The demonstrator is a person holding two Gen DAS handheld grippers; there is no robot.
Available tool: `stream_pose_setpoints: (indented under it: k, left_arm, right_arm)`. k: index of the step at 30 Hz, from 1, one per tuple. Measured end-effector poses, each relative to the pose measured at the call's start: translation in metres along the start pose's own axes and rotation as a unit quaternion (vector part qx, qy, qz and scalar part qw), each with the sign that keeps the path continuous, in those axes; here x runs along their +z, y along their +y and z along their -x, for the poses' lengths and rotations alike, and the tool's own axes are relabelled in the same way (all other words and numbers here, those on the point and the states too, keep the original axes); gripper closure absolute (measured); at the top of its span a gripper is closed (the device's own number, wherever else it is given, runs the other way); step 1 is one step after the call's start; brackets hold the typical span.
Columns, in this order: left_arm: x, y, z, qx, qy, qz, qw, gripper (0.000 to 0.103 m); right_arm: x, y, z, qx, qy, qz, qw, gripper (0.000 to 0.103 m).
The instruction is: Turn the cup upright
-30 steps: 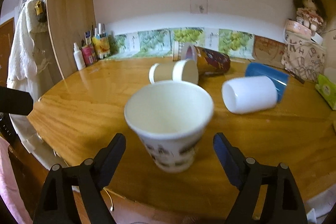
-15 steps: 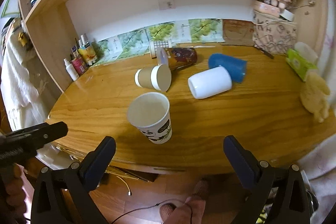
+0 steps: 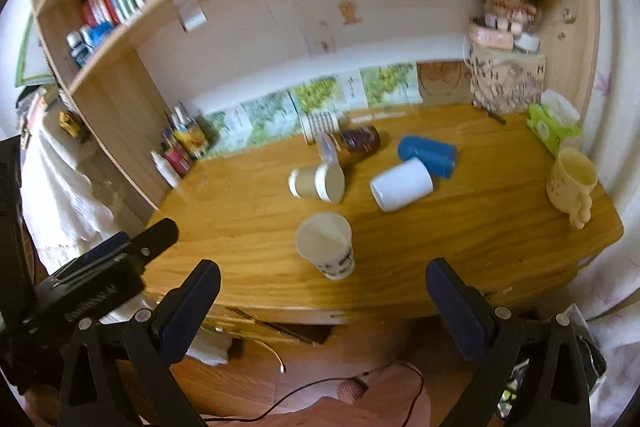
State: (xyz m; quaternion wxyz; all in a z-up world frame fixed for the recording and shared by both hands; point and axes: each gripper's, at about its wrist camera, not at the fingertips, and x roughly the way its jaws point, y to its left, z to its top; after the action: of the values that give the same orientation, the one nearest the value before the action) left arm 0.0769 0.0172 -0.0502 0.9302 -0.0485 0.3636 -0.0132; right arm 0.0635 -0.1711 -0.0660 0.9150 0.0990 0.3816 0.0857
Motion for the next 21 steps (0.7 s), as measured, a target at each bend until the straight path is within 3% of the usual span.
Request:
stream_pose_setpoints:
  k: [2, 6, 21]
  left_arm:
    - [0.001, -0.002, 0.007, 0.016, -0.019, -0.006, 0.9997, 0.003]
    - [0.003, -0.005, 0.018, 0.042, -0.057, -0.015, 0.9973, 0.002]
    - [0.004, -0.006, 0.032, 0.069, -0.099, -0.023, 0.9924, 0.002]
  right_arm:
    - [0.0, 0.005, 0.009, -0.009, -0.026, 0.015, 1.0, 0.0]
    - [-0.001, 0.009, 0.021, -0.007, -0.063, 0.029, 0.998, 0.0]
    - [0.006, 0.012, 0.021, -0.025, -0.089, 0.046, 0.995, 0.001]
